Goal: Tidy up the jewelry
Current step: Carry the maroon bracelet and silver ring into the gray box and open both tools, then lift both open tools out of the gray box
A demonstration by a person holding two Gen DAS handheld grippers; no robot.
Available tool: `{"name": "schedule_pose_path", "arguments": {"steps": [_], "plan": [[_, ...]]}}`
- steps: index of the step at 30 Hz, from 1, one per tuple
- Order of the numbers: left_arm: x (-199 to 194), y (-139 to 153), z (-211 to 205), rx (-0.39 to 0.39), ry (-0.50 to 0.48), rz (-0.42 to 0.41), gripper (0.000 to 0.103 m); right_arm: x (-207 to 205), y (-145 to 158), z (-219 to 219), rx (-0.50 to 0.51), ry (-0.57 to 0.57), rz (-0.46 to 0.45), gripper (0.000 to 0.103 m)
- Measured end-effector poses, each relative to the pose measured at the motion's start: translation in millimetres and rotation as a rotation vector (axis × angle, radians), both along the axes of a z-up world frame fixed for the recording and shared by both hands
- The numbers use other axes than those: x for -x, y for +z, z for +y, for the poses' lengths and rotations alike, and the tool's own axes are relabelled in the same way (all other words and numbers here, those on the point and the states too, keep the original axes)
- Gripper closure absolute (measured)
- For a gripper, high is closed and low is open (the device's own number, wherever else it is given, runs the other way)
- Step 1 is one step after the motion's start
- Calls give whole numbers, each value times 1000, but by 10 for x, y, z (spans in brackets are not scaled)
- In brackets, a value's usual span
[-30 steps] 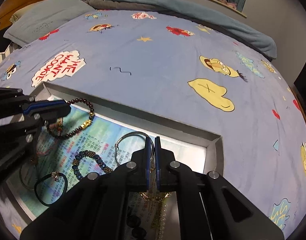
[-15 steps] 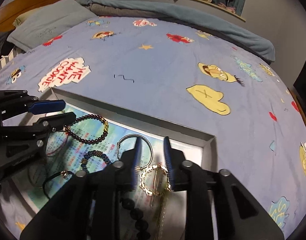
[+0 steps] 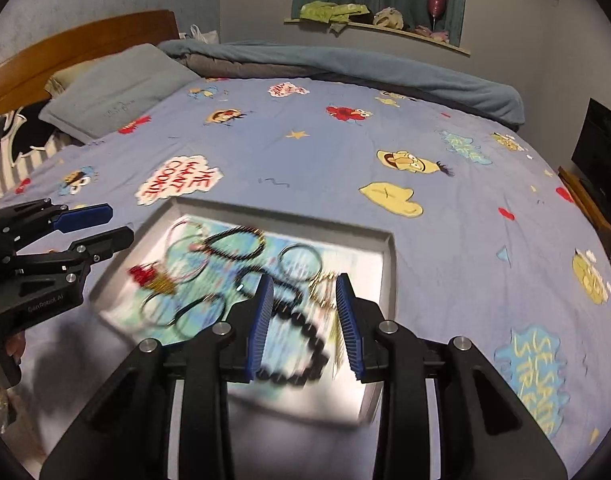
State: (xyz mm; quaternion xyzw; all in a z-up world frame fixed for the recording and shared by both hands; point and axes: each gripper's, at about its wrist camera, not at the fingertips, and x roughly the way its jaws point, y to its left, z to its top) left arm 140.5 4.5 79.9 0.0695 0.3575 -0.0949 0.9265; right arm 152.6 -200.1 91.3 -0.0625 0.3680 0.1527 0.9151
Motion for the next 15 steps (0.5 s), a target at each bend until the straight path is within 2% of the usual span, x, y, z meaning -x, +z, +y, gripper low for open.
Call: {"name": "schedule_pose_path", "arguments": {"steps": [1, 2, 5, 7, 9, 11, 13, 15], "plan": [[89, 6, 28, -2, 9, -9, 37, 71, -11, -17, -16, -1, 5, 51], [151, 8, 43, -7, 14, -18, 33, 118, -31, -42, -28, -1, 8, 46], [342, -20, 120, -21, 47, -19, 25, 290, -94, -104, -48, 0, 22, 42], [464, -48, 180, -8, 74, -7, 21, 407, -133, -150, -64, 1, 19, 26], [576, -70, 213, -17, 99, -23, 12, 524, -162, -202, -69, -8, 9, 21], [665, -101, 230, -27, 121, -35, 10, 627, -202, -261, -67, -26, 2, 17], [730, -130, 244, -9, 130, -25, 10, 687, -235, -316, -79, -45, 4, 6], [785, -151, 238, 0, 140, -20, 9, 729, -262, -363, -93, -65, 11, 5]]}}
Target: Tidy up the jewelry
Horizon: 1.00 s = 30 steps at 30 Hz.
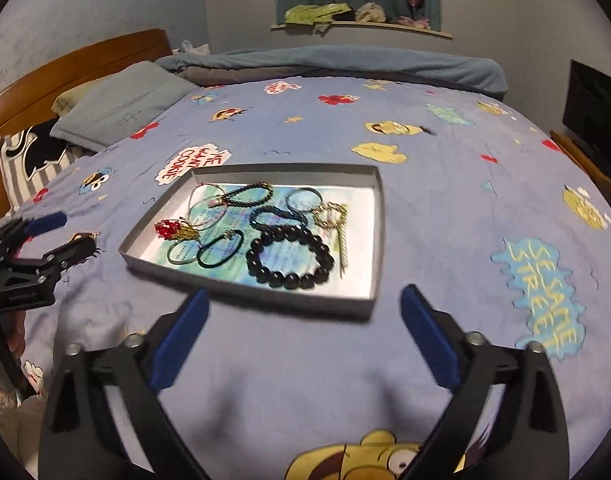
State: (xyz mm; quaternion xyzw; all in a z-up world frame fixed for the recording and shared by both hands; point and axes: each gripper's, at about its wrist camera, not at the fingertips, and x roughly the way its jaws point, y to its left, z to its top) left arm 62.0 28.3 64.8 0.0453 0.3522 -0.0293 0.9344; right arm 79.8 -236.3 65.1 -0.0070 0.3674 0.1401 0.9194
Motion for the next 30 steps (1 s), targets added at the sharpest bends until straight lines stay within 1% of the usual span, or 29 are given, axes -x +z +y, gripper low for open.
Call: {"name": "schedule_pose_path", "arguments": {"steps": [3, 5, 10, 12, 15, 18, 21, 25, 30], "plan": [[59, -19, -60, -28, 15, -21, 8, 15, -35, -34, -7, -28, 11, 5], [92, -51, -91, -29, 24, -30, 8, 27, -72, -26, -14, -36, 22, 5], [74, -214, -129, 6, 29, 11, 7, 43, -177, 100, 22, -48, 14, 5], [55, -281, -168, -1, 16, 29, 7, 51, -201, 139, 30, -44, 4, 5], [64, -343, -236, -32, 2, 31, 7, 58, -214, 188, 45, -42, -14, 5], [66, -359, -258, -48, 1, 23, 7, 65, -207, 210, 40, -39, -20, 5], [58, -360, -236, -39, 3, 23, 7, 64, -231, 236, 45, -31, -14, 5], [72, -325, -215, -42, 11, -2, 7, 78, -239, 246, 49, -28, -15, 5], [68, -327, -225, -37, 7, -5, 7, 85, -244, 218, 44, -38, -13, 5]]}}
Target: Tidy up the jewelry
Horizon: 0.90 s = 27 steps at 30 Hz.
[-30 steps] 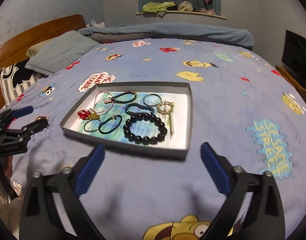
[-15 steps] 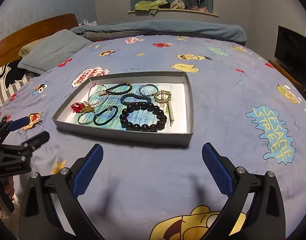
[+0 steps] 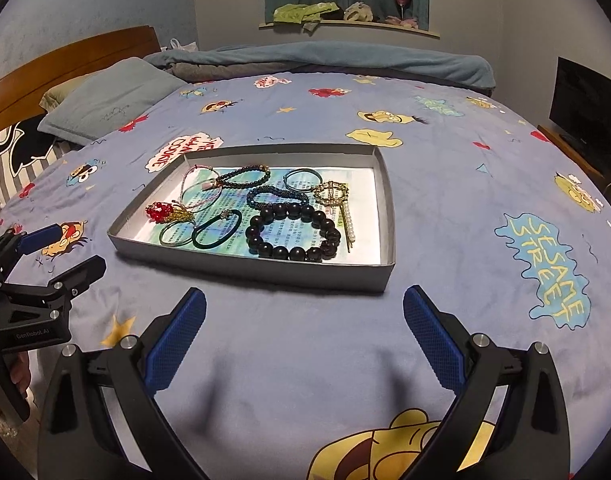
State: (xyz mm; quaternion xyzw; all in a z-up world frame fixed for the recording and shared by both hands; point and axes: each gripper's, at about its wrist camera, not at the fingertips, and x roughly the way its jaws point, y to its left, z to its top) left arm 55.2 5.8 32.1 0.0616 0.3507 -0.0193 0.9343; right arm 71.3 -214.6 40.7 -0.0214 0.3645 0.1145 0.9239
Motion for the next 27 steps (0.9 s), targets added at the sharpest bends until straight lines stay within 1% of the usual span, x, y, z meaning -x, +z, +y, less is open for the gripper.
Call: {"name": "schedule_pose_path", "arguments": {"steps": [27], "plan": [[6, -7, -33, 3, -3, 3, 7, 35, -13, -28, 1, -9, -3, 5]]}}
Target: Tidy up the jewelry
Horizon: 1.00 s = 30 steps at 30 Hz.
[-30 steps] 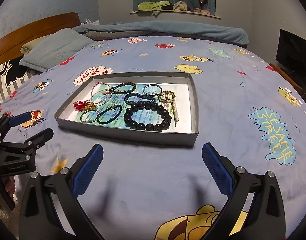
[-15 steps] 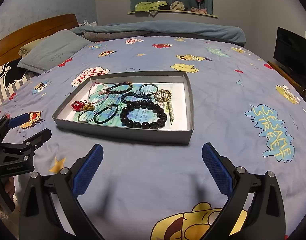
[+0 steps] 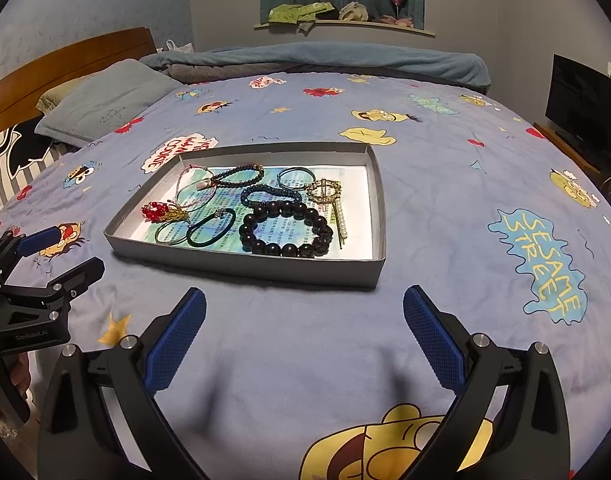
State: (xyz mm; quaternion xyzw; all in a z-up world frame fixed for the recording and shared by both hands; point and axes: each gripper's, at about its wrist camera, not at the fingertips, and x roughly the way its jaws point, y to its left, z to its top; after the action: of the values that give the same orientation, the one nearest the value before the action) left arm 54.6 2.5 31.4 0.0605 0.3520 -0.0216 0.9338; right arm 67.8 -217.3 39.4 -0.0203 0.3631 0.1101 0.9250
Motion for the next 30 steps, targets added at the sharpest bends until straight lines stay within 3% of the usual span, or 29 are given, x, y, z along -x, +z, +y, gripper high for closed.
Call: {"name": "schedule_pose_path", "arguments": {"steps": [30], "plan": [[3, -11, -38, -11, -14, -4, 7, -18, 5, 46, 9, 12, 6, 5]]}}
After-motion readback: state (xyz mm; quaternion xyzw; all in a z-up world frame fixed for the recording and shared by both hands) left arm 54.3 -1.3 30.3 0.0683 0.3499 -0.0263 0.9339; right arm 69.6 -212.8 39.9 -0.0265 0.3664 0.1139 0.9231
